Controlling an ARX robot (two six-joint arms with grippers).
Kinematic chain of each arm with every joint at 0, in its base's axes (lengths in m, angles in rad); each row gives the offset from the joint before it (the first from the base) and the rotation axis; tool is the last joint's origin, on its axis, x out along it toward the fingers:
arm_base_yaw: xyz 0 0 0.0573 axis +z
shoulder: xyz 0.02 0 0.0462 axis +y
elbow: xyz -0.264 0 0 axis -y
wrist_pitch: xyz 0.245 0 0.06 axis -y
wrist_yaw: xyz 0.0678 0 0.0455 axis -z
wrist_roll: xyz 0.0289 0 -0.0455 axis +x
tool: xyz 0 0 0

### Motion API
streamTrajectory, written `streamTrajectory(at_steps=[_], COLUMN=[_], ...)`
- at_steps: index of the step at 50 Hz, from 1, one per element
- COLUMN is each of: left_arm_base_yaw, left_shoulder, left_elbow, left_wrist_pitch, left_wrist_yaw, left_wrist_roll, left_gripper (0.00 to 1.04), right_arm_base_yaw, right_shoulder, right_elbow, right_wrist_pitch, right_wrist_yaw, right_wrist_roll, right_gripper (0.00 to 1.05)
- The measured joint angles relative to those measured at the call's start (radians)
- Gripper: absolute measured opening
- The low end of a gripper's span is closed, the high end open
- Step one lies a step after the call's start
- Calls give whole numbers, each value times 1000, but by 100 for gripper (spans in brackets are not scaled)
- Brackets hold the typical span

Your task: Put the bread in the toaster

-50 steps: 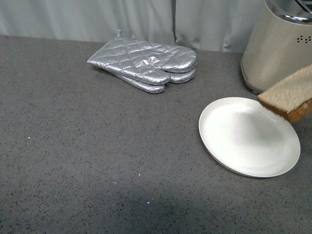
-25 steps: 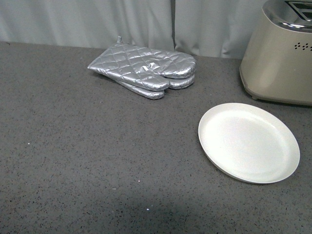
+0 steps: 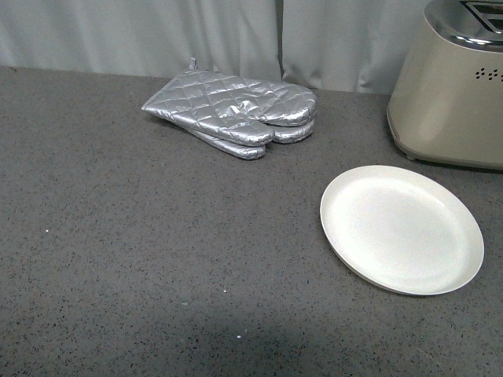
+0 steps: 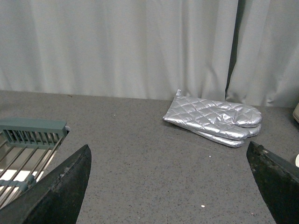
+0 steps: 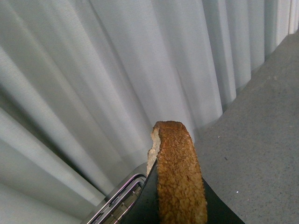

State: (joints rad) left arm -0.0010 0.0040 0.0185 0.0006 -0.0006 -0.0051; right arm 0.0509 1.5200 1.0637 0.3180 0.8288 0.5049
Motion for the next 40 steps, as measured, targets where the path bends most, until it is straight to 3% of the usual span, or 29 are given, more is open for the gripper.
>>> streamTrajectory(at_steps=[24,40], left_arm_base_yaw=[0,0], left_shoulder=[0,0], left_elbow=[0,0], left_wrist_pitch=[0,0], left_wrist_yaw=[0,0], left_wrist_roll=[0,0], left_gripper=[98,98], right_arm_base_yaw=[1,7], right_shoulder=[212,232], right_elbow=[182,141], right_wrist_pitch=[30,-8], right_wrist_yaw=[92,127], right_wrist_roll=[-116,-123], right_gripper=[3,3])
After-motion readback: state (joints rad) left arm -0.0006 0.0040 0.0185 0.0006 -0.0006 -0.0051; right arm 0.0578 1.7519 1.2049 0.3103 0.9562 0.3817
